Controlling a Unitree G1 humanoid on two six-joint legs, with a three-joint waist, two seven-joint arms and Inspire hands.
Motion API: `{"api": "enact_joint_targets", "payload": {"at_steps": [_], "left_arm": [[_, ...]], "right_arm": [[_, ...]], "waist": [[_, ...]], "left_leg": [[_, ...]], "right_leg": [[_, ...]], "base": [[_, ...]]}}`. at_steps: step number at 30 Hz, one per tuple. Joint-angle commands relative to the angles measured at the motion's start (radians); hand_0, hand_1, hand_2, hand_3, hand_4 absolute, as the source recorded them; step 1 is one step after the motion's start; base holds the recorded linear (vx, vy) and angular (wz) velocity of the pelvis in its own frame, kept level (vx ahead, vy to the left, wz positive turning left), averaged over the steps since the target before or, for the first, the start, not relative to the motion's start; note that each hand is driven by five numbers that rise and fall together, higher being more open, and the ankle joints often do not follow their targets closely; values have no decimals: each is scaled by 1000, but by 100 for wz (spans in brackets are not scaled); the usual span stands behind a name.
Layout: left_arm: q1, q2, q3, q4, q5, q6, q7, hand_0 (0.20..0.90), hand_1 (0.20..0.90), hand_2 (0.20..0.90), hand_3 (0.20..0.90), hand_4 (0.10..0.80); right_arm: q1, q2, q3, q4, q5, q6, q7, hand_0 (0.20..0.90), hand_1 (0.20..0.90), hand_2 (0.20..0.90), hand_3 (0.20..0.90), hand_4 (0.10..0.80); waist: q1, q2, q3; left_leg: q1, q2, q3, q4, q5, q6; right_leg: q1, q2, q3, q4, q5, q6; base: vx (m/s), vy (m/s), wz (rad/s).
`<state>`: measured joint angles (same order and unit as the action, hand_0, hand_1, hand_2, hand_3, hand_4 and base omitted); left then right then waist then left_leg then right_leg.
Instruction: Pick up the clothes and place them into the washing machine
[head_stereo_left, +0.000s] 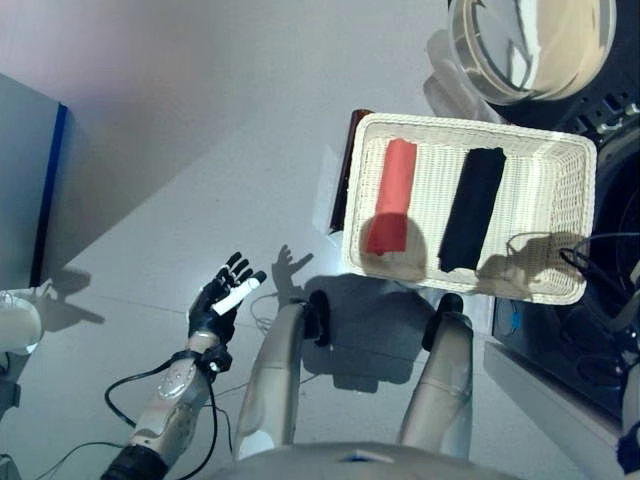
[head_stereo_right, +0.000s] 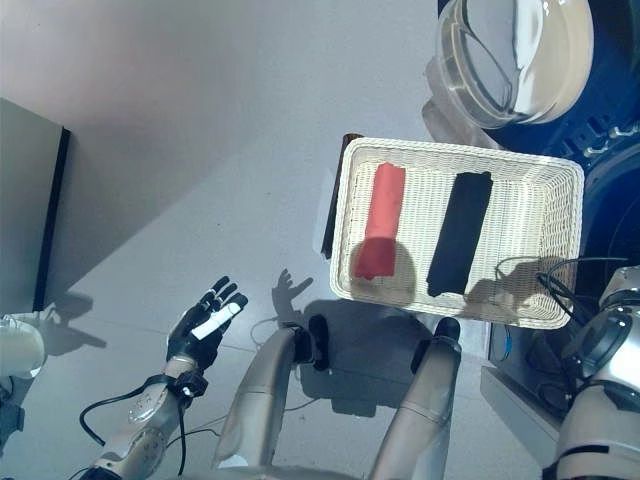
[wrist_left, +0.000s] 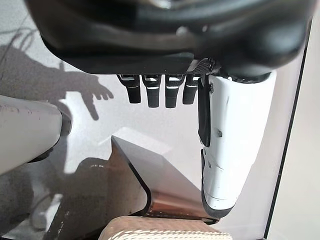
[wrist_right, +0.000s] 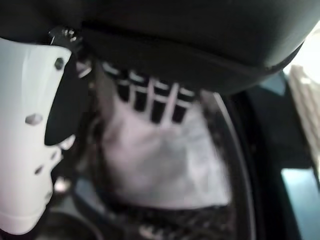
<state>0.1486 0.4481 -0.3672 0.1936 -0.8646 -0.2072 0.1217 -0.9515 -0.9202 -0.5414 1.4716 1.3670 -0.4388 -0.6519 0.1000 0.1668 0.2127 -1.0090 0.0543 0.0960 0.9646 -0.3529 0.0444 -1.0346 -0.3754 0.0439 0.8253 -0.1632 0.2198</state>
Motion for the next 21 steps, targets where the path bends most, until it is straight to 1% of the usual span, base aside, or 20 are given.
{"api": "enact_joint_targets", "payload": {"at_steps": [1, 2, 4, 5, 6, 7, 9, 11, 14, 15, 17, 18, 19, 21], "left_arm": [[-7, 32, 62, -34, -10, -81, -4, 900, 900, 900, 900, 800], [-5, 31, 62, -32, -10, -81, -4, 900, 900, 900, 900, 800], [-7, 32, 61, -29, -10, -80, -6, 900, 900, 900, 900, 800], [-6, 30, 60, -30, -11, -79, -7, 900, 900, 900, 900, 800], [-6, 30, 58, -29, -11, -79, -8, 900, 900, 900, 900, 800], [-9, 30, 57, -30, -10, -82, -8, 900, 900, 900, 900, 800], [-13, 27, 65, -35, -5, -99, -15, 900, 900, 900, 900, 800], [-14, 26, 71, -30, -1, -108, -23, 900, 900, 900, 900, 800], [-19, 20, 77, -2, 1, -111, -35, 900, 900, 900, 900, 800], [-22, 18, 78, 5, 4, -116, -40, 900, 900, 900, 900, 800], [-34, 25, 81, 20, 11, -120, -48, 900, 900, 900, 900, 800], [-38, 24, 80, 18, 15, -124, -51, 900, 900, 900, 900, 800], [-36, 24, 82, 18, 15, -124, -51, 900, 900, 900, 900, 800], [-37, 27, 95, 13, 31, -131, -63, 900, 900, 900, 900, 800]], "right_arm": [[25, -71, 90, -57, -40, -123, 8, 900, 900, 900, 900, 800], [26, -70, 86, -63, -36, -130, 9, 900, 900, 900, 900, 800], [27, -61, 84, -76, -34, -135, 12, 900, 900, 900, 900, 800], [26, -55, 84, -82, -33, -137, 15, 900, 900, 900, 900, 800], [28, -34, 87, -100, -33, -142, 25, 900, 900, 900, 900, 800], [30, -11, 106, -120, -48, -134, 40, 900, 900, 900, 900, 800], [62, 50, 166, -181, -129, -90, 104, 900, 900, 900, 900, 800], [94, 105, 185, -203, -152, -81, 142, 900, 900, 900, 900, 800], [133, 183, 236, -202, -221, -50, 175, 900, 900, 900, 900, 800], [148, 224, 269, -210, -265, -39, 183, 900, 900, 900, 900, 800], [140, 266, 326, -183, -333, -1, 185, 900, 900, 900, 900, 800], [145, 307, 364, -194, -354, 15, 203, 900, 900, 900, 900, 800], [146, 310, 365, -196, -356, 15, 200, 900, 900, 900, 900, 800], [167, 387, 451, -247, -480, 33, 214, 900, 900, 900, 900, 800]], "waist": [[-7, 16, -39], [-9, 16, -33], [-9, 14, -38], [-8, 12, -37], [-9, 11, -30], [-6, 8, -27], [-9, 4, -11], [-17, -5, 1], [-20, -19, 17], [-21, -23, 23], [-19, -31, 32], [-16, -39, 35], [-19, -39, 36], [-17, -53, 45]], "left_leg": [[37, 53, -111, -160, 115, -144], [29, 49, -111, -163, 135, -142], [38, 51, -109, -158, 115, -143], [36, 49, -107, -158, 120, -142], [32, 47, -104, -166, 141, -139], [34, 47, -103, -162, 137, -138], [38, 48, -98, -171, 147, -135], [46, 47, -93, -175, 149, -134], [60, 46, -89, -191, 160, -132], [69, 45, -85, -205, 167, -132], [86, 43, -80, -233, 181, -133], [95, 41, -74, -252, 189, -134], [99, 40, -74, -257, 192, -134], [120, 31, -74, -287, 211, -135]], "right_leg": [[75, -11, -6, -34, -16, -38], [70, -12, -6, -42, 5, -41], [80, -14, -9, -37, -12, -36], [81, -15, -10, -42, -4, -36], [79, -16, -11, -58, 19, -38], [84, -15, -12, -60, 18, -38], [88, -14, -10, -73, 35, -39], [98, -11, -8, -84, 43, -38], [119, -9, -10, -116, 63, -38], [131, -8, -14, -137, 73, -39], [153, -6, -23, -177, 99, -36], [171, -6, -31, -210, 113, -34], [177, -6, -33, -216, 116, -34], [208, -6, -45, -263, 146, -28]], "base": [[-82, 26, -2], [69, 7, 0], [35, 5, 1], [-90, 39, 1], [-105, 40, -1], [-106, 49, 0], [-49, 43, -6], [-49, 29, -7], [-37, 10, -2], [-32, 15, -3], [-27, 15, -8], [-14, 6, -11], [-8, -1, -7], [0, 0, 0]]}}
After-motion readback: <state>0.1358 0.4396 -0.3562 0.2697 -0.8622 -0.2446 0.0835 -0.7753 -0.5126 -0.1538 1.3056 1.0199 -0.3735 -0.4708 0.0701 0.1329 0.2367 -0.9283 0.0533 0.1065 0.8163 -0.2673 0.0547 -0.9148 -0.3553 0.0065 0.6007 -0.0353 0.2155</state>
